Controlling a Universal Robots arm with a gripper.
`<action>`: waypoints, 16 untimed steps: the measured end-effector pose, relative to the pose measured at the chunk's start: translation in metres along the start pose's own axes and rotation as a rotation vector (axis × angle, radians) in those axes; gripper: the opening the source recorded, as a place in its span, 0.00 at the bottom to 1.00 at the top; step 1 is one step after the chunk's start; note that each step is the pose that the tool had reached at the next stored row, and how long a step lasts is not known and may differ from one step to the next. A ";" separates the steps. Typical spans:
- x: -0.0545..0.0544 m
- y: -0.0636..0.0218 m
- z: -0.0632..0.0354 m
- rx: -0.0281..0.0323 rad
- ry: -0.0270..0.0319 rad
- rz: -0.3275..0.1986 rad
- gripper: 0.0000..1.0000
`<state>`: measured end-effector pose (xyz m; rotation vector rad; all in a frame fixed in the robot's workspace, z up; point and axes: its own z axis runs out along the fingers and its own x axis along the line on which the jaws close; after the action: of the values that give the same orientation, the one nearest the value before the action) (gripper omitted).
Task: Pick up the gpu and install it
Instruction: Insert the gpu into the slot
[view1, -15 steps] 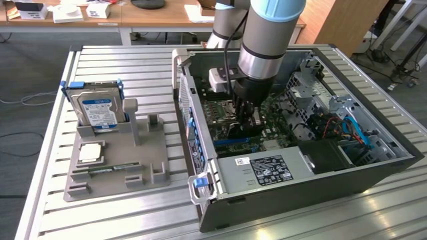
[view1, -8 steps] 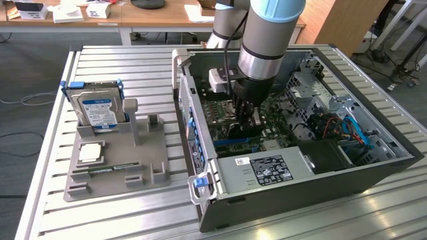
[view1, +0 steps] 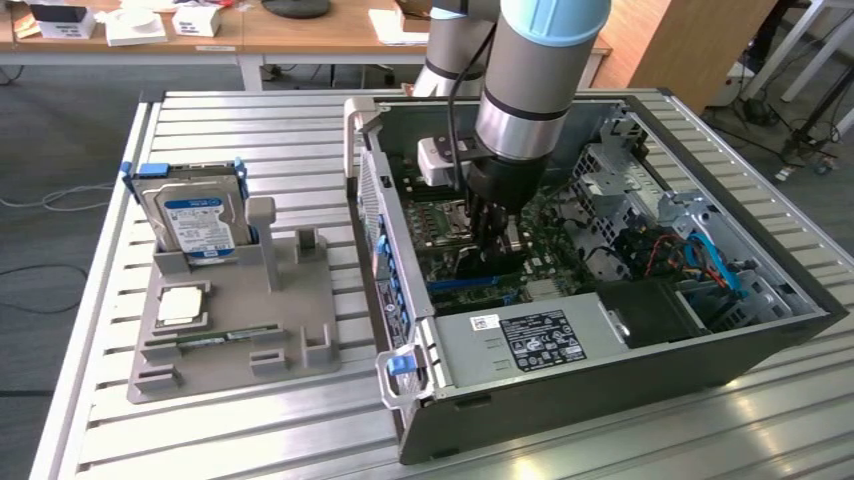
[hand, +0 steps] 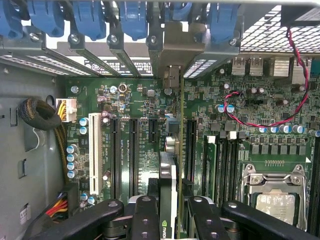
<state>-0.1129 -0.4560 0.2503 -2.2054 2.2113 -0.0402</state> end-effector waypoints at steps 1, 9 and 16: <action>0.000 0.0000 0.0000 0.0000 0.0000 0.000 0.27; 0.000 0.0000 0.0008 0.0000 0.0000 0.000 0.27; 0.000 0.0000 0.0018 0.0002 -0.0003 0.000 0.27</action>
<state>-0.1129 -0.4561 0.2485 -2.2053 2.2110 -0.0401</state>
